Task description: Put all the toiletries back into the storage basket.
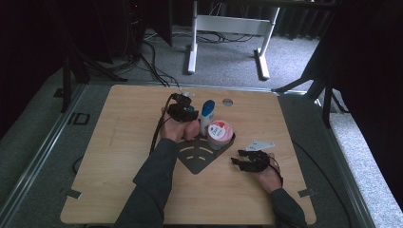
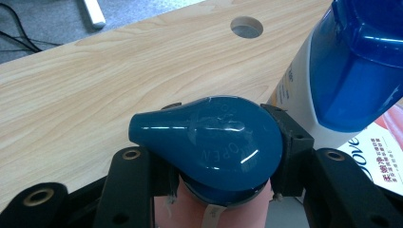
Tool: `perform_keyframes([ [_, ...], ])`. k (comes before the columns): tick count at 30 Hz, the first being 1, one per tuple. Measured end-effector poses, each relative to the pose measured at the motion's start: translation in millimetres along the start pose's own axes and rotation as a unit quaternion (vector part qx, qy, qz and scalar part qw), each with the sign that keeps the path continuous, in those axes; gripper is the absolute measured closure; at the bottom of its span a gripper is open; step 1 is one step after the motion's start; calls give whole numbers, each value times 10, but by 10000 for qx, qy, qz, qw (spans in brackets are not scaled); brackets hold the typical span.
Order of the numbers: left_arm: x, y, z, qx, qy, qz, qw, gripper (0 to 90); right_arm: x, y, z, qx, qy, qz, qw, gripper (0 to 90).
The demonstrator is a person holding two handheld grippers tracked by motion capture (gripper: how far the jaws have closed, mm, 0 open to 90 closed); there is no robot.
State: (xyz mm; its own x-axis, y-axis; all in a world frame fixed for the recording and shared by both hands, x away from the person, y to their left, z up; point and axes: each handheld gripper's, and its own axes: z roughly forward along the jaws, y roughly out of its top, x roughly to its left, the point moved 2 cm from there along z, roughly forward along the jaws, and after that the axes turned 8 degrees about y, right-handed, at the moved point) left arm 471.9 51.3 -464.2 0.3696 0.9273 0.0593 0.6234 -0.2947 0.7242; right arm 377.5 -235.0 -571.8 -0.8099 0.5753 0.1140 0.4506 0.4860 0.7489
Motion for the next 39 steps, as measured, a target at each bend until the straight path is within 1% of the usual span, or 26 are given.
perform_keyframes([
  [8,0,-5,2,-35,-5,-1,10000,531,2,0,1,3,-7,-9,10000,492],
  [12,-6,-18,7,-120,8,2,9999,532,2,0,1,2,-4,-9,10000,492],
  [15,2,-24,11,-164,-4,-44,9999,531,0,0,0,2,-1,-4,10000,492],
  [22,15,-26,1,-94,-65,-14,9999,529,4,1,1,6,-10,-14,10000,492],
  [25,8,-28,-2,-66,-93,41,9999,528,4,1,2,6,-13,-16,10000,492],
  [33,-8,-29,-3,-49,-51,-23,10000,527,2,0,1,1,-6,-8,10000,492],
  [37,10,-31,-4,7,-144,-30,9999,522,2,1,2,2,-11,-9,10000,492],
  [39,19,-33,0,35,-204,-72,9998,517,3,1,2,5,-12,-11,10000,492],
])
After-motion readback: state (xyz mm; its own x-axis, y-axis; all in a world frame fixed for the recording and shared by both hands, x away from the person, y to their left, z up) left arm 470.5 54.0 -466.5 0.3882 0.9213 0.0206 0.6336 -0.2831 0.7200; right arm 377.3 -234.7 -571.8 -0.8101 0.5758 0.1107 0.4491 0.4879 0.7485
